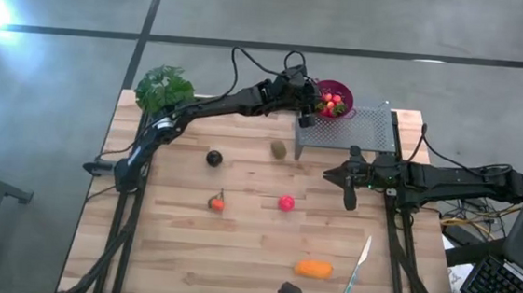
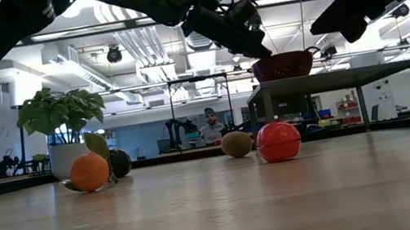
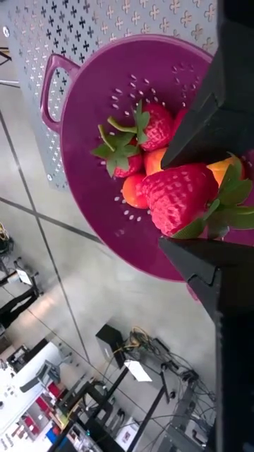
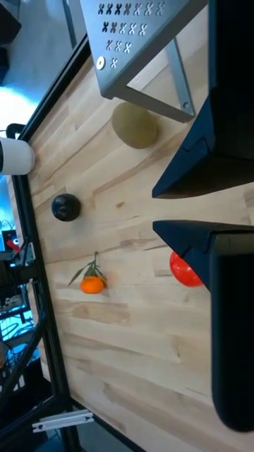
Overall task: Pick & Place Fruit
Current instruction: Put the strawberry into the violet strainer bowl on the shelf, then put the tangerine into the violet strainer bowl on the shelf
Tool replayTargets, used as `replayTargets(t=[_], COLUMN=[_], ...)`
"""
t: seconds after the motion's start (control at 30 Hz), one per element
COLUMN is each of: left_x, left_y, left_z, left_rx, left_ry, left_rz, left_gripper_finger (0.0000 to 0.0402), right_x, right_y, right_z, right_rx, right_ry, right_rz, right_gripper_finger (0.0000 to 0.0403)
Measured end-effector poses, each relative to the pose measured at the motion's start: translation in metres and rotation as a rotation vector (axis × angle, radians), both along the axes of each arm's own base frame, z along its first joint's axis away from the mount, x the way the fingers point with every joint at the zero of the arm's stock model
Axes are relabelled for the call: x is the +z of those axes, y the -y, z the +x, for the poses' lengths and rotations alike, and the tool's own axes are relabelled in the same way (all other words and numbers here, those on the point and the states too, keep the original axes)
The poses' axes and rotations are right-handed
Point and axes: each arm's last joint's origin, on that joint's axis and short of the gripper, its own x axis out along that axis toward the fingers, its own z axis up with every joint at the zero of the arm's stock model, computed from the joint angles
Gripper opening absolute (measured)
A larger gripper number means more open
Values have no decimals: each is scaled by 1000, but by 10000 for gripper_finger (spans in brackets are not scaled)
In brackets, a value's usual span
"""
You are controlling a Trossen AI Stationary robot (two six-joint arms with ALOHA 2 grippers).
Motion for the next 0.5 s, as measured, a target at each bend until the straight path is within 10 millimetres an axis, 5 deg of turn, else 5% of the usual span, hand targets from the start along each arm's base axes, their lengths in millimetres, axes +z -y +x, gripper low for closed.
replayTargets(t=[0.23,0.5], left_x=[0,0], left_y=[0,0], left_z=[0,0], left_rx=[0,0], left_ry=[2,2], left_rz=[0,0], left_gripper_finger=[167,221], right_x=[0,0], right_y=[0,0], right_z=[0,0], right_rx=[0,-1], right_ry=[0,0], right_rz=[0,-1], right_gripper_finger=[65,45])
